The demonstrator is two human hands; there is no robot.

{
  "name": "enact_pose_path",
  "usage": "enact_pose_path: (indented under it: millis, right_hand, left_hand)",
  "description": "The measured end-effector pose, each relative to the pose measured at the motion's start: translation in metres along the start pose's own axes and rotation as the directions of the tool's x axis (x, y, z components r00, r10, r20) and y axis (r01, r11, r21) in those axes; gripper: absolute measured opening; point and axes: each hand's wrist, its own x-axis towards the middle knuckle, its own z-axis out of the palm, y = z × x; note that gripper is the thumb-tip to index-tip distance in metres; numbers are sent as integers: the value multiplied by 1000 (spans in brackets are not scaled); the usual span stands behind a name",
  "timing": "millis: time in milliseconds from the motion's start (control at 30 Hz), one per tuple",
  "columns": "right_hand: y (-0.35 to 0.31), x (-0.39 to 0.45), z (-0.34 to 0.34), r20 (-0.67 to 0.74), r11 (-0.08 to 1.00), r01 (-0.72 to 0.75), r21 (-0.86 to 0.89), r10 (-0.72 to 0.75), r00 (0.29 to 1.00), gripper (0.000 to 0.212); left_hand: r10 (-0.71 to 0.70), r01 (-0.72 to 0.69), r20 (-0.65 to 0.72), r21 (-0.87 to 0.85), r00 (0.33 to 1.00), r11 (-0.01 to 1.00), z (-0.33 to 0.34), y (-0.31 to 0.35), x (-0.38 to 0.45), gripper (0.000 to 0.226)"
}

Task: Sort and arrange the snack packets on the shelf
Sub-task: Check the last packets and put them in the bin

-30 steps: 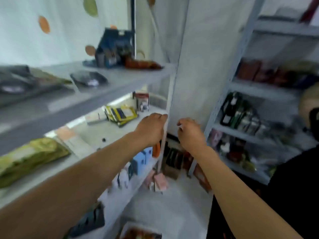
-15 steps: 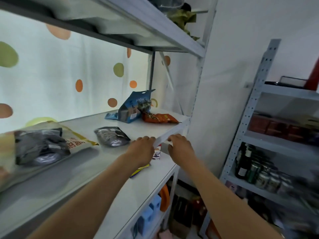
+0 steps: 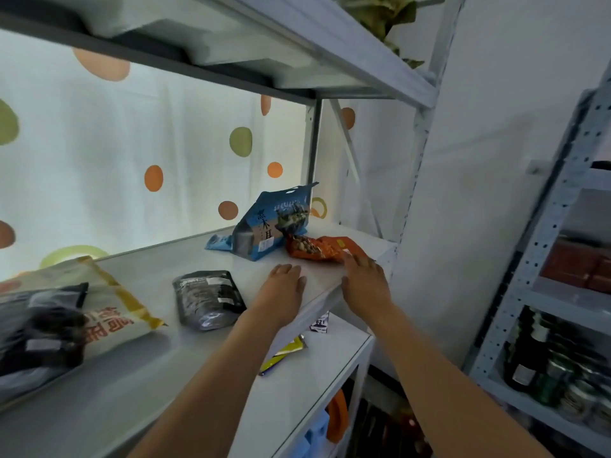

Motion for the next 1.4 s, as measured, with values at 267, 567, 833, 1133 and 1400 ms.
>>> enact_pose_path:
  millis: [267, 567, 833, 1133, 1400]
  right_hand:
    - [-1, 56, 27, 52, 971, 28, 236, -41, 998, 44]
    - [14, 30, 27, -52, 943, 98, 317, -86, 995, 26]
    - [31, -25, -10, -108, 876, 235, 420, -209, 972, 26]
    - [50, -103, -31, -309, 876, 367, 313, -271, 911, 19]
    - [41, -212, -51, -115, 830, 340, 442, -324, 939, 29]
  left_hand:
    - [-59, 53, -99, -63, 993, 997, 4, -5, 4, 49]
    - [23, -51, -289, -91, 957, 995, -4, -1, -4, 32]
    - [3, -82, -451, -157, 893, 984, -14, 13, -26, 30]
    - [-538, 248, 255, -965, 803, -86, 21, 63, -139, 38]
    - [-160, 471, 607, -734, 779, -490, 69, 60, -173, 72]
